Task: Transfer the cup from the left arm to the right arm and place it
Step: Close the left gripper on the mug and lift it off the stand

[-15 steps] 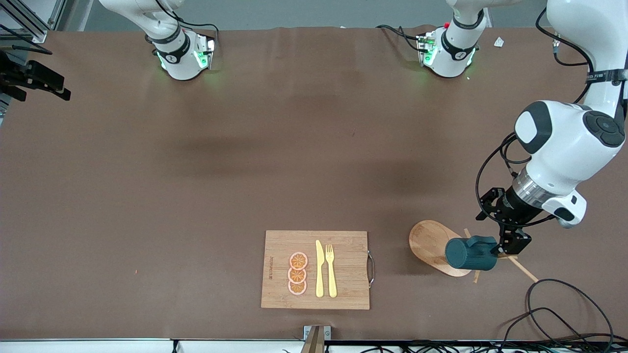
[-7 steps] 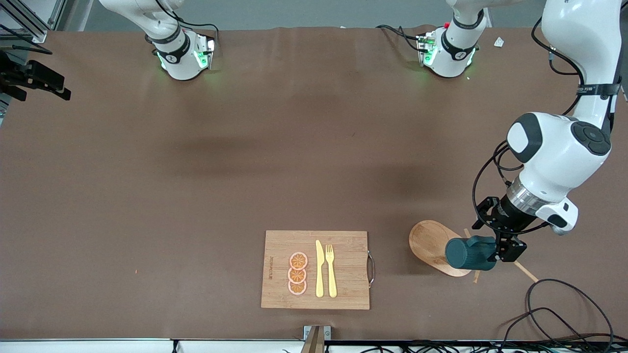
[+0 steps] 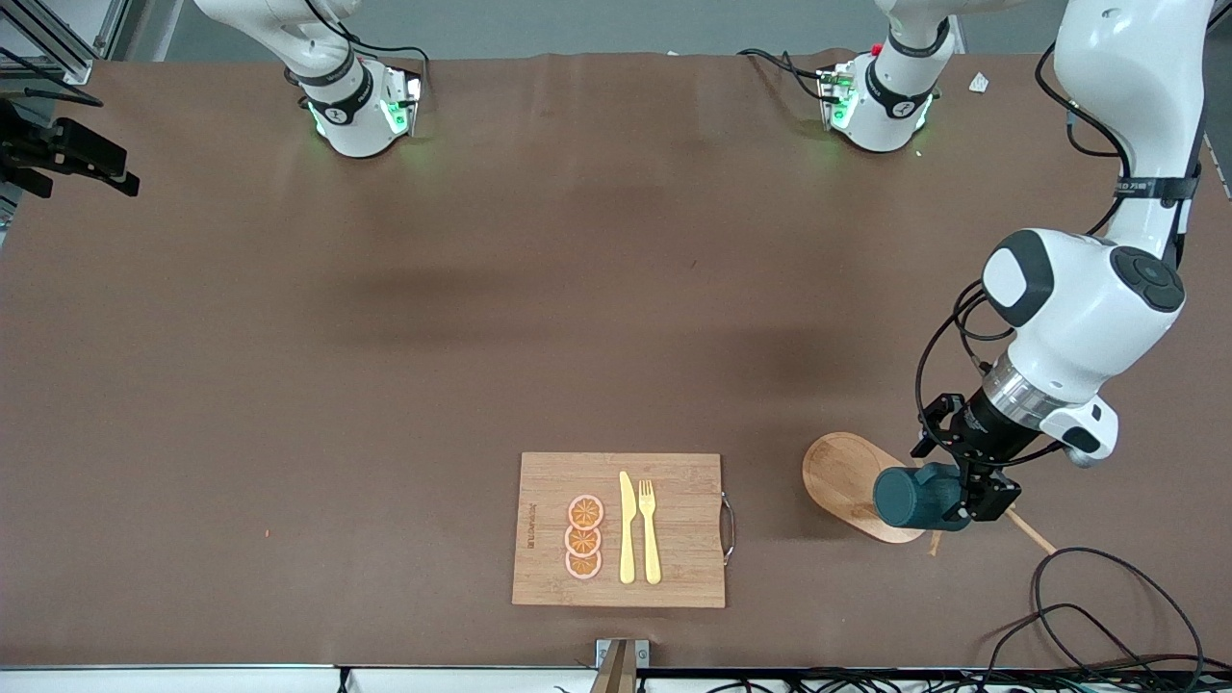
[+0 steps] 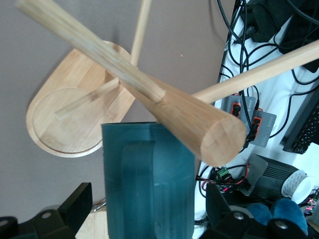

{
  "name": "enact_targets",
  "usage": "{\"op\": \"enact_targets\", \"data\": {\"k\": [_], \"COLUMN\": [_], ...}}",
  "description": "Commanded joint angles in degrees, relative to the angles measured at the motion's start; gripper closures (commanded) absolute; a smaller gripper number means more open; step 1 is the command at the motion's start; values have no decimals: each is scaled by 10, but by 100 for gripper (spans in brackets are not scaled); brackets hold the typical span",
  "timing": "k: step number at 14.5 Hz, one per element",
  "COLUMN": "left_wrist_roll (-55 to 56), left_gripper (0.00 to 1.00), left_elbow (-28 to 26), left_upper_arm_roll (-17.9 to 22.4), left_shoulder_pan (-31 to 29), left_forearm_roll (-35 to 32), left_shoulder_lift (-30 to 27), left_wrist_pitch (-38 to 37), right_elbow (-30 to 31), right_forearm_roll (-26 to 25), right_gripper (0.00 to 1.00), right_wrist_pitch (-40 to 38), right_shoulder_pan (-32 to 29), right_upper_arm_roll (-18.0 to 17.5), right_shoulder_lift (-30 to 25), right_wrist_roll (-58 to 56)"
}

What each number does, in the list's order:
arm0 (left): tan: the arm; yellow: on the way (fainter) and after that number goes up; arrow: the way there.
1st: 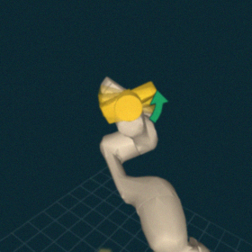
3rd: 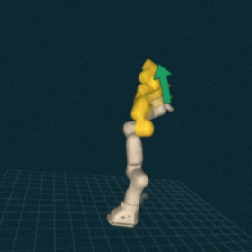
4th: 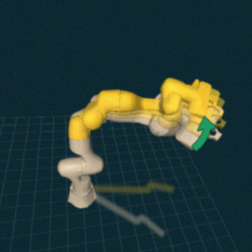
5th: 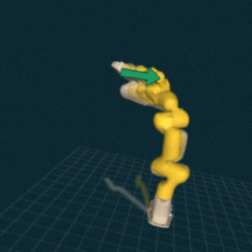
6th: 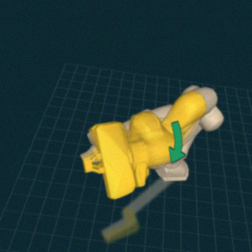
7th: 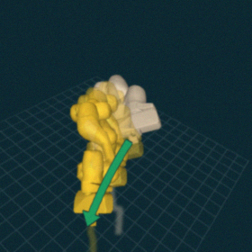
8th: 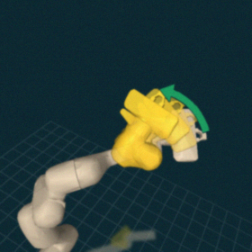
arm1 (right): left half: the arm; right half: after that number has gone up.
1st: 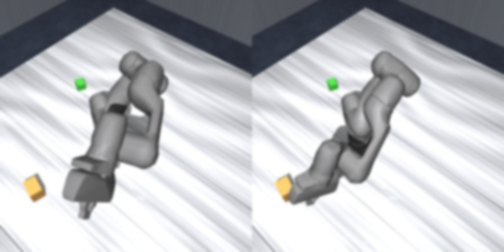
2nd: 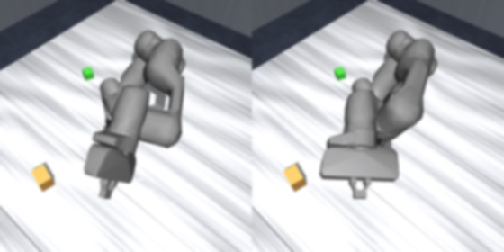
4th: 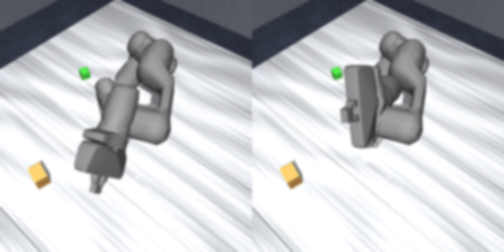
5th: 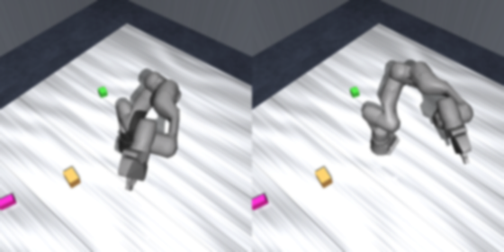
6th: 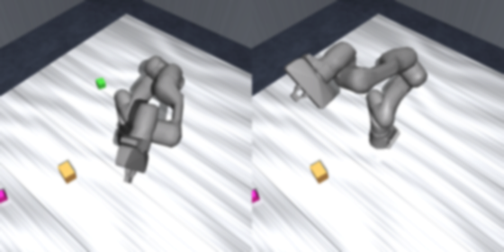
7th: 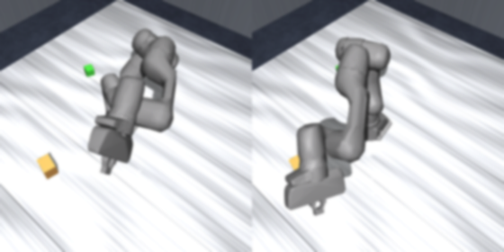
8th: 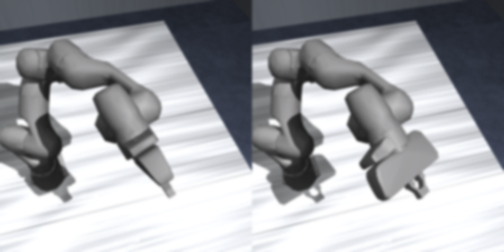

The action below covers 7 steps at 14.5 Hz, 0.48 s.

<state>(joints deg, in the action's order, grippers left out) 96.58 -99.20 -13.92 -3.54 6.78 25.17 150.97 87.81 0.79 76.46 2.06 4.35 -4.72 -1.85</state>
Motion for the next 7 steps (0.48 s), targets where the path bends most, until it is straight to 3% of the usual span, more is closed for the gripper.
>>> {"op": "enact_targets", "data": {"k": [1,7], "left_wrist_roll": [0,0], "left_gripper": [0,0], "left_elbow": [15,32], "left_upper_arm_roll": [-4,-4], "left_shoulder_pan": [1,2], "left_forearm_roll": [10,10], "left_shoulder_lift": [18,37], "left_wrist_pitch": [17,17], "right_elbow": [14,14], "right_forearm_roll": [1,1], "right_gripper": [0,0], "right_wrist_pitch": [-1,-1], "right_shoulder_pan": [8,8], "right_upper_arm_roll": [5,5], "right_shoulder_lift": [-15,-15], "right_wrist_roll": [-4,-4]}}
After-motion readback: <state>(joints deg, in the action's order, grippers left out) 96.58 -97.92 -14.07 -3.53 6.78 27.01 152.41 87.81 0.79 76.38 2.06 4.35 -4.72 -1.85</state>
